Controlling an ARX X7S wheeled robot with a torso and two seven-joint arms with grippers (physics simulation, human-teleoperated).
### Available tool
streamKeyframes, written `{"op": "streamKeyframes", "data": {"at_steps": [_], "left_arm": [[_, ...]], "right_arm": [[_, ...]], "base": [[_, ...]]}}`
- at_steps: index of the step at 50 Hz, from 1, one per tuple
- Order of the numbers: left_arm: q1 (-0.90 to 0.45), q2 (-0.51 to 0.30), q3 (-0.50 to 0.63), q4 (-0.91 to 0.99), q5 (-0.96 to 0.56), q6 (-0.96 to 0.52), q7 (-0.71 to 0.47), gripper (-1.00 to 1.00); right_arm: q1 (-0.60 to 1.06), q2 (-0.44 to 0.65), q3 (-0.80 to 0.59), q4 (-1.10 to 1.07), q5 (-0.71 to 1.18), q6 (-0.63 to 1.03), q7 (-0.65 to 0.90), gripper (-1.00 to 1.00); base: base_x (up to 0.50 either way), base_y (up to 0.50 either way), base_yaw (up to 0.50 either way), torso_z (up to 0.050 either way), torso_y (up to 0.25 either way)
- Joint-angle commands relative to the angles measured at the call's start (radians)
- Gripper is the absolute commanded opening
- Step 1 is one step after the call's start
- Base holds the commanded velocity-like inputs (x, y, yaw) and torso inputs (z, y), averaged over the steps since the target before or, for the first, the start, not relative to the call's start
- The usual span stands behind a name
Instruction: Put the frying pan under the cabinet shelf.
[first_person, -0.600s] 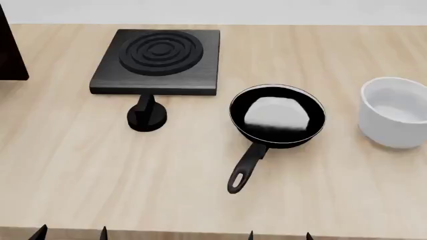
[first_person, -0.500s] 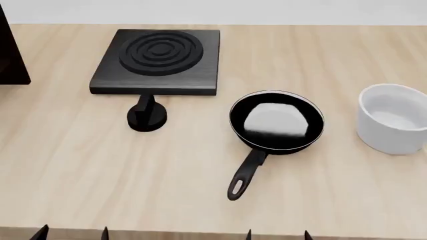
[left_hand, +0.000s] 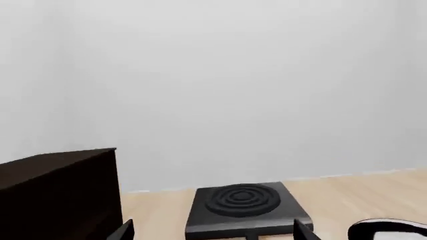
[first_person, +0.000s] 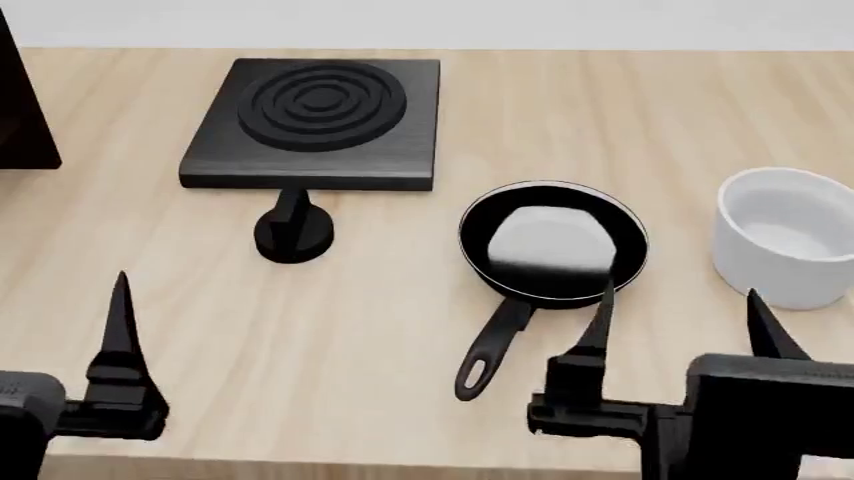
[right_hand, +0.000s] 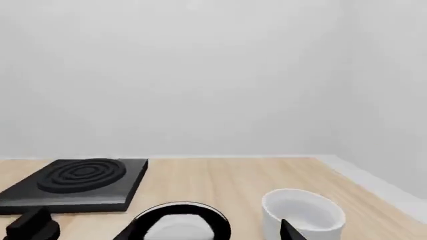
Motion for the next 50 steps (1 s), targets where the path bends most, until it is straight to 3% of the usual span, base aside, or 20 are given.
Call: {"op": "streamKeyframes", "data": {"at_steps": [1,2,6,8,11,14,19,33,50], "left_arm": [[-0.326,-0.069,-0.048,0.465,-0.035,-0.554,0.019,1.00],[-0.377,-0.061,-0.079,0.495,-0.064,-0.632,0.036,1.00],[-0.439,-0.087,-0.105,0.526,-0.085,-0.676,0.034,1.00],[-0.500,-0.106,-0.143,0.526,-0.162,-0.728,0.002,1.00],[-0.541,-0.183,-0.135,0.526,-0.270,-0.760,-0.106,1.00],[-0.575,-0.217,-0.166,0.525,-0.372,-0.785,-0.172,1.00],[-0.579,-0.227,-0.191,0.519,-0.404,-0.779,-0.197,1.00],[-0.497,-0.253,-0.158,0.461,-0.377,-0.653,-0.215,1.00],[-0.493,-0.265,-0.155,0.456,-0.379,-0.632,-0.227,1.00]], "right_arm": [[0.327,0.087,0.206,-0.493,0.181,0.654,-0.014,1.00],[0.359,0.124,0.236,-0.496,0.275,0.687,0.044,1.00],[0.443,0.316,0.339,-0.495,0.774,0.726,0.408,1.00],[0.507,0.335,0.410,-0.492,0.926,0.792,0.492,1.00],[0.539,0.360,0.418,-0.485,0.992,0.812,0.552,1.00],[0.532,0.373,0.402,-0.477,0.978,0.789,0.555,1.00],[0.520,0.388,0.371,-0.456,0.932,0.744,0.544,1.00],[0.448,0.401,0.333,-0.429,0.857,0.651,0.524,1.00],[0.428,0.410,0.295,-0.409,0.834,0.600,0.520,1.00]], "base": [[0.00,0.00,0.00,0.000,0.000],[0.00,0.00,0.00,0.000,0.000],[0.00,0.00,0.00,0.000,0.000],[0.00,0.00,0.00,0.000,0.000],[0.00,0.00,0.00,0.000,0.000],[0.00,0.00,0.00,0.000,0.000],[0.00,0.00,0.00,0.000,0.000],[0.00,0.00,0.00,0.000,0.000],[0.00,0.10,0.00,0.000,0.000]]}}
